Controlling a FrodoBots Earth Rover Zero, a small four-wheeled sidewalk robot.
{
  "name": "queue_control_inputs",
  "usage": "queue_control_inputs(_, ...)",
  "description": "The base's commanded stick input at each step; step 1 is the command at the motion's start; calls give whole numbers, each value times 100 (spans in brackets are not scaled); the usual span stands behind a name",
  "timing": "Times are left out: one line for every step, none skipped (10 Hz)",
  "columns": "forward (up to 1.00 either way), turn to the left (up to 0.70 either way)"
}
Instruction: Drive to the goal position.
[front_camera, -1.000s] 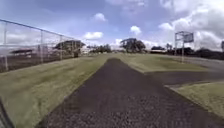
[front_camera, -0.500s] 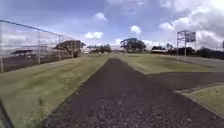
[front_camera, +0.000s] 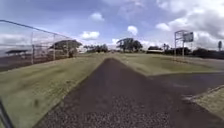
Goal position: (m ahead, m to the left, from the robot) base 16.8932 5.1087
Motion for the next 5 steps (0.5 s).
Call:
queue_control_inputs(85, 0)
queue_control_inputs(85, 0)
queue_control_inputs(85, 0)
queue_control_inputs(85, 0)
queue_control_inputs(85, 0)
